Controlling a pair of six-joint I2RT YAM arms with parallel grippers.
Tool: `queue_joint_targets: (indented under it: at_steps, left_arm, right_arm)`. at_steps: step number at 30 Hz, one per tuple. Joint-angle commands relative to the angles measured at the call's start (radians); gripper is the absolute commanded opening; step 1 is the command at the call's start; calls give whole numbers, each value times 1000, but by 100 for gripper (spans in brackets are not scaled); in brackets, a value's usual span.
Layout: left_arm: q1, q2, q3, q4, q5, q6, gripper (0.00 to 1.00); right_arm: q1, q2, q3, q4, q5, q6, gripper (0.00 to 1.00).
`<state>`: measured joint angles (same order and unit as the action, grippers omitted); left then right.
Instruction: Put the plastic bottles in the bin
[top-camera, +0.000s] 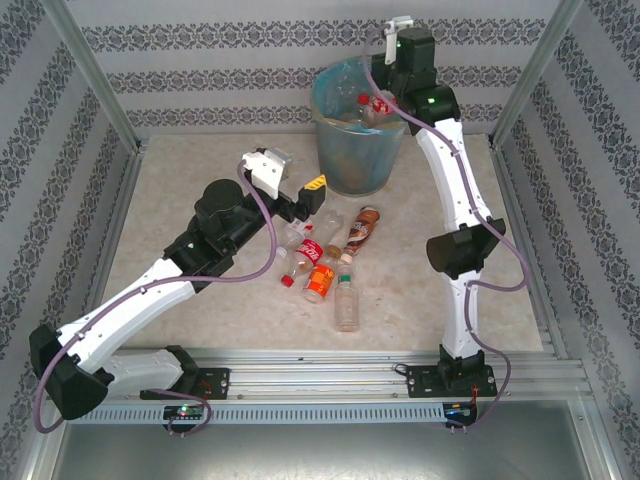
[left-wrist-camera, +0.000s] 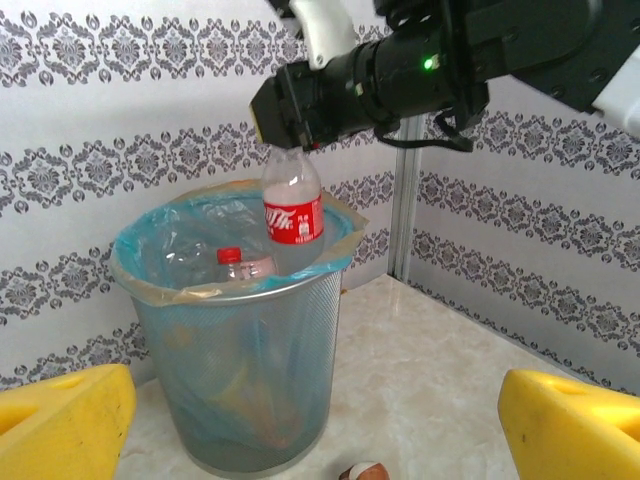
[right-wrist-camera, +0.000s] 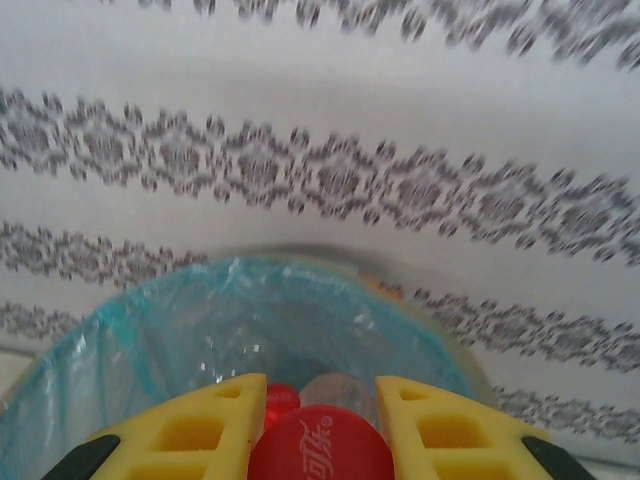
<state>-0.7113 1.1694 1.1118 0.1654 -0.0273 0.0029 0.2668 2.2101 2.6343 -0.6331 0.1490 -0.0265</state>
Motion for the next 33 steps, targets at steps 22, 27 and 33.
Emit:
queue_joint_targets:
  at_steps: [22, 27, 33]
  left_arm:
    - [14, 65, 52, -63, 8, -10, 94]
    - [38, 103, 99, -180, -26, -10, 94]
    - [92, 205, 181, -412, -12, -109, 93]
  right_arm:
    - [-57, 119, 42, -99, -187, 94, 54]
    - [-39, -18, 43, -76, -221, 109, 70]
    - [15, -208, -93, -57, -230, 90, 74]
